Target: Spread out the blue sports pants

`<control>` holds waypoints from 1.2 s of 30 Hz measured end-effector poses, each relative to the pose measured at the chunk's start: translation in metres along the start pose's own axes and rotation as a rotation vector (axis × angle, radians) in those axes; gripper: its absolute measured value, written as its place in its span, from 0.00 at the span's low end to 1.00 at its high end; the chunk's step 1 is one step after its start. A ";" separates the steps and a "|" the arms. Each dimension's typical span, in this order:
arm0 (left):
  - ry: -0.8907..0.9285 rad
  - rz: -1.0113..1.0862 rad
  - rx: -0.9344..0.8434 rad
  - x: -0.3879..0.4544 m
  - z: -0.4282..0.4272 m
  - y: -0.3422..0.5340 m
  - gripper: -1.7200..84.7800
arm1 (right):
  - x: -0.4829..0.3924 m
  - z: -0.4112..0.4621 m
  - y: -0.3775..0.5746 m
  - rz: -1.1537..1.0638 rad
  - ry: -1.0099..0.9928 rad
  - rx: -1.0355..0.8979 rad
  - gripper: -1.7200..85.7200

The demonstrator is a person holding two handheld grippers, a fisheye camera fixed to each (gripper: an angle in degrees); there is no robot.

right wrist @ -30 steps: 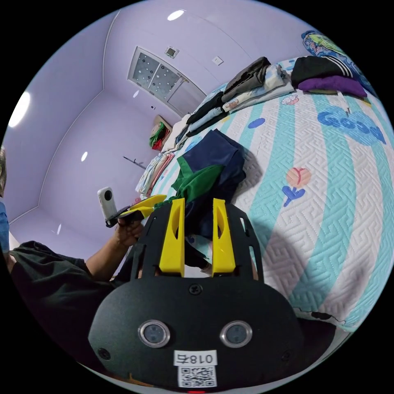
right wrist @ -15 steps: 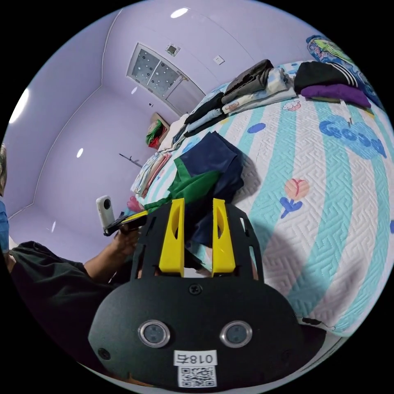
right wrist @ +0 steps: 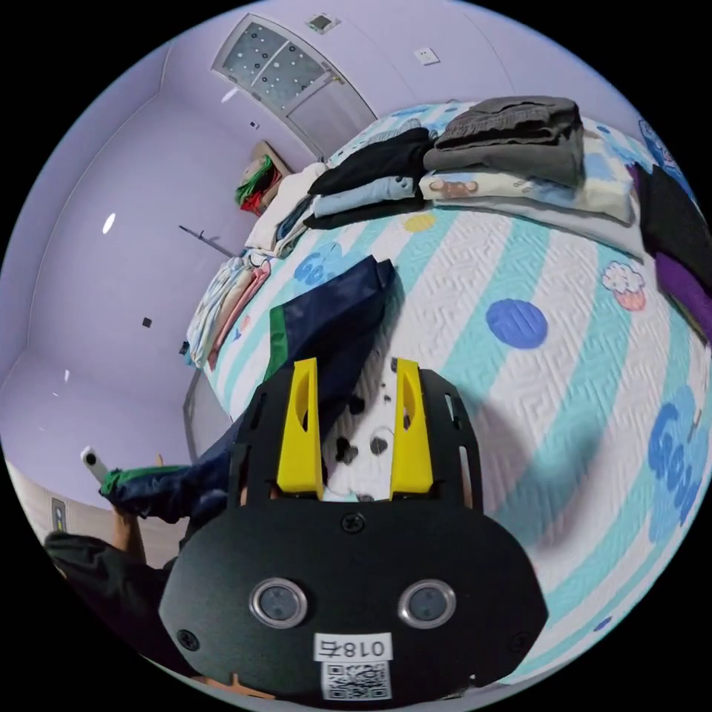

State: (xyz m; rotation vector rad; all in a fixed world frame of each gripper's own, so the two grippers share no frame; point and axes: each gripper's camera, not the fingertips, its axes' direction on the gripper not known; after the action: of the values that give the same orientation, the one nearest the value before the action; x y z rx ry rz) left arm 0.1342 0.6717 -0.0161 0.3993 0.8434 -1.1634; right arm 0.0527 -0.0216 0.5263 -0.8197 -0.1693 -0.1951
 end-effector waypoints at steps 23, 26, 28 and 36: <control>0.029 -0.029 0.158 -0.157 -0.044 -0.031 0.06 | -0.026 -0.152 0.084 0.126 0.217 0.243 0.04; 0.165 -0.072 0.114 -0.195 0.023 -0.058 0.06 | 0.011 -0.214 0.194 0.298 0.205 0.353 0.04; 0.200 -0.099 0.017 -0.218 0.092 -0.078 0.06 | 0.032 -0.230 0.258 0.411 0.225 0.372 0.05; 0.115 -0.236 -0.289 -0.273 0.254 -0.086 0.06 | 0.043 -0.195 0.410 0.638 0.417 0.212 0.15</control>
State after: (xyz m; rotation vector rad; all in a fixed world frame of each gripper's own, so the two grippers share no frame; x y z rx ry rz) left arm 0.1097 0.6428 0.3646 0.1315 1.1657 -1.2204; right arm 0.2061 0.1031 0.1154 -0.5729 0.4562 0.2520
